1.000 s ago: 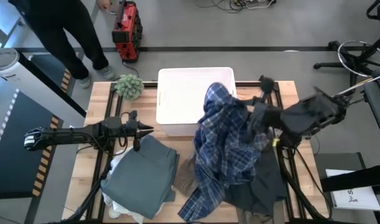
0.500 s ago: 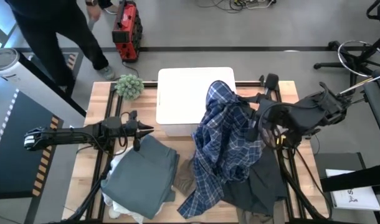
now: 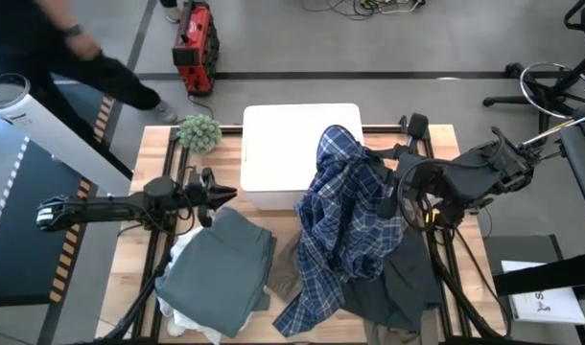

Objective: Sort clothes
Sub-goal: Put the blue shirt into the white bin

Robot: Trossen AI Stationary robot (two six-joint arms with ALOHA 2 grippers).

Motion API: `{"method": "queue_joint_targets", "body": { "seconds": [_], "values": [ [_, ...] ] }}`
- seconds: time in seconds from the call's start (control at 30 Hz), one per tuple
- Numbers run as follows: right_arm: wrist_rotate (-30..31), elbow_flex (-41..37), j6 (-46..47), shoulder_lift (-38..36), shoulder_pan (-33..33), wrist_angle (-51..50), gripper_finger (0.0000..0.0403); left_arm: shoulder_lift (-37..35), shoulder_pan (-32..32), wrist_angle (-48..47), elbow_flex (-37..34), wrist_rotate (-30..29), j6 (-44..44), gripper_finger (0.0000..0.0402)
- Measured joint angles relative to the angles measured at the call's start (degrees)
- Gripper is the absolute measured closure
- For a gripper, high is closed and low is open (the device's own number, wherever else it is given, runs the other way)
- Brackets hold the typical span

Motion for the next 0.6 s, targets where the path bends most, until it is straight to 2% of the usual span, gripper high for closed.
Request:
{"method": "queue_joint_targets", "body": {
  "seconds": [0.2,0.37,0.47,0.6],
  "values": [
    [0.0,0.0,-0.5,0.0,0.0,0.0,0.0401,4.8,-3.7,6.7,0.0,1.1,-2.2,0.0286],
    [0.0,0.0,-0.5,0.0,0.0,0.0,0.0401,11.0,-10.4,15.4,0.1,0.7,-1.8,0.0233],
    [0.0,0.0,-0.5,0.0,0.0,0.0,0.0401,14.7,-15.2,17.1,2.3,-2.1,0.7,0.0215],
    [0.0,0.0,-0.5,0.0,0.0,0.0,0.0401,20.5,-22.1,16.7,7.9,-7.7,7.0,0.0211]
  ]
}}
